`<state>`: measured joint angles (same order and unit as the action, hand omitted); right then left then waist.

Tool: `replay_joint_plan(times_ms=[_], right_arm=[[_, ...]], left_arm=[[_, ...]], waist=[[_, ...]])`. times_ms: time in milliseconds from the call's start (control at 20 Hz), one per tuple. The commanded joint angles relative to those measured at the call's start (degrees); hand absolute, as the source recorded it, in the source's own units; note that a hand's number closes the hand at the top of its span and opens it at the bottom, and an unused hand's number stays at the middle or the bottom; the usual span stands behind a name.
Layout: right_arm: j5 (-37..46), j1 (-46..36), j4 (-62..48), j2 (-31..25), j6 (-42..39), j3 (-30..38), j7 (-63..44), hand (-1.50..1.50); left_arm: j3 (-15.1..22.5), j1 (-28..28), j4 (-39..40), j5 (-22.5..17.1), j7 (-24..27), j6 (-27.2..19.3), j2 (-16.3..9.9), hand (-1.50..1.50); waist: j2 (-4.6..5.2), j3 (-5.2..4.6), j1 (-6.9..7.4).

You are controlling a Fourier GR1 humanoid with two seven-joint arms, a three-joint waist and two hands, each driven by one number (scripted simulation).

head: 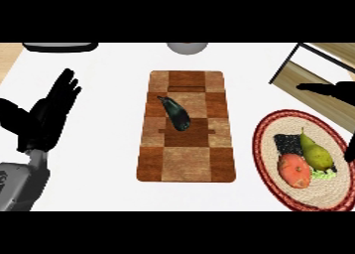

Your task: Pick the pear from the placemat and place it in the tiered shelf

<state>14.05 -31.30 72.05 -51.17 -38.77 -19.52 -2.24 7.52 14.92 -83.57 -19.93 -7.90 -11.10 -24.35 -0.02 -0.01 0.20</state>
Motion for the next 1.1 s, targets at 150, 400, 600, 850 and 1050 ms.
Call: replay_joint_plan(times_ms=[150,400,600,850,1050], right_arm=[[8.04,3.36,5.74,-0.19,-1.26,-0.74,-4.68,-1.50],[15.17,7.09,4.86,0.99,0.81,0.42,-1.17,-1.50],[16.71,8.29,8.05,2.78,-3.66,2.43,-2.78,-1.50],[23.30,11.79,2.58,4.71,3.24,2.61,3.59,-1.50],[24.45,14.59,7.97,7.27,-0.56,5.17,0.02,-1.50]], left_arm=[[-2.82,-3.30,-0.79,-0.04,1.06,3.52,-0.57,0.00],[-1.95,-1.01,-4.63,3.44,-4.30,-0.41,2.60,0.00],[-4.72,-1.70,-1.41,3.03,-1.25,4.65,2.59,0.00],[-5.49,1.64,-2.11,4.93,-5.40,2.73,3.58,0.00],[-7.51,0.49,-5.13,4.86,-7.96,4.55,3.48,0.00]], waist=[[-0.07,-0.02,-0.21],[0.00,0.02,-0.12],[0.00,0.00,-0.30],[0.07,0.04,-0.10],[-0.05,0.02,-0.28]])
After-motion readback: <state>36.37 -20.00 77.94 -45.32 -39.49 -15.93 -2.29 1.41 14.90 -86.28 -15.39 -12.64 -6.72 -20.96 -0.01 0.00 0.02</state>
